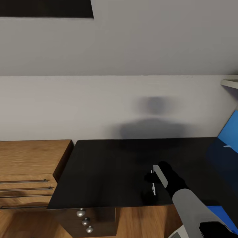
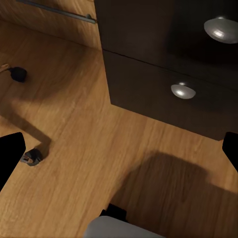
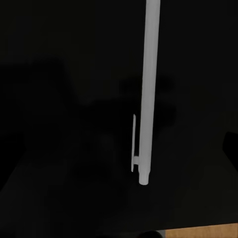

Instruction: In the bedroom, organize the workspace by keeping the computer under the desk, ensuring the monitor is on the desk, placing the keyboard on the desk next to the monitor, placing the mouse on the desk next to the keyboard, moving the folder from the swivel chair onto the desk next to the mouse, stacking the notebook on top of the folder with the pen on top of the notebook, and positioning the swivel chair next to the desk.

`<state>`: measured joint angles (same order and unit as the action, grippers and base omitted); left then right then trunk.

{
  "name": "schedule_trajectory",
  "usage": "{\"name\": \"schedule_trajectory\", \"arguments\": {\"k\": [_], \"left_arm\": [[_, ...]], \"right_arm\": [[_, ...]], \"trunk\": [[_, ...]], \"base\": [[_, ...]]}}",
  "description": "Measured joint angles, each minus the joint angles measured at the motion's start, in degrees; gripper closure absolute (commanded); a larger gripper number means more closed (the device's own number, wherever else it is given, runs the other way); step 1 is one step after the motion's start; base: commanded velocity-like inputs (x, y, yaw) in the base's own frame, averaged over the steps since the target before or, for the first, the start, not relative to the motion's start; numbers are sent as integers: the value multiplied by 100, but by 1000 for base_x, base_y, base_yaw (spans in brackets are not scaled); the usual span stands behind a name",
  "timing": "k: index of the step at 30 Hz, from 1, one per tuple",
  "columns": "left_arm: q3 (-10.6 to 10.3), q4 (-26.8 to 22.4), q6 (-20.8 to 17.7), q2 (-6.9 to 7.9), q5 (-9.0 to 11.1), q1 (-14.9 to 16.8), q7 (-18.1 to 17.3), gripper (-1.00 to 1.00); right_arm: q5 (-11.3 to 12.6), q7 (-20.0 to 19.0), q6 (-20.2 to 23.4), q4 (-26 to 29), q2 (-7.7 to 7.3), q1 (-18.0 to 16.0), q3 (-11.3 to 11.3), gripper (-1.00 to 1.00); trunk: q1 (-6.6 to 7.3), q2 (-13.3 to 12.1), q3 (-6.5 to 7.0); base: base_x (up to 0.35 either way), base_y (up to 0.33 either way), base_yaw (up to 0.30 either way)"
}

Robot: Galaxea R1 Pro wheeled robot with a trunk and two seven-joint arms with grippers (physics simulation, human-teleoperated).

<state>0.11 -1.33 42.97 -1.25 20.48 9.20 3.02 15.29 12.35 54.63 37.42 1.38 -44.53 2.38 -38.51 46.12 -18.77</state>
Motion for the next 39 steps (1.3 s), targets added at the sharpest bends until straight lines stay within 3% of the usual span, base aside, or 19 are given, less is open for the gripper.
{"name": "schedule_trajectory", "arguments": {"k": [24,29,39], "left_arm": [[0,0,3,-6,5,0,32,-100],[0,0,3,-6,5,0,32,-100],[0,0,3,-6,3,0,31,-100]], "right_arm": [[2,2,-2,-10,-11,0,-3,-100],[2,2,12,-9,-5,0,-3,-100],[2,2,39,-4,-10,0,-2,-100]], "trunk": [[0,0,0],[-109,199,-89],[-110,201,-90]], "base": [[0,0,0],[0,0,0],[0,0,0]]}}
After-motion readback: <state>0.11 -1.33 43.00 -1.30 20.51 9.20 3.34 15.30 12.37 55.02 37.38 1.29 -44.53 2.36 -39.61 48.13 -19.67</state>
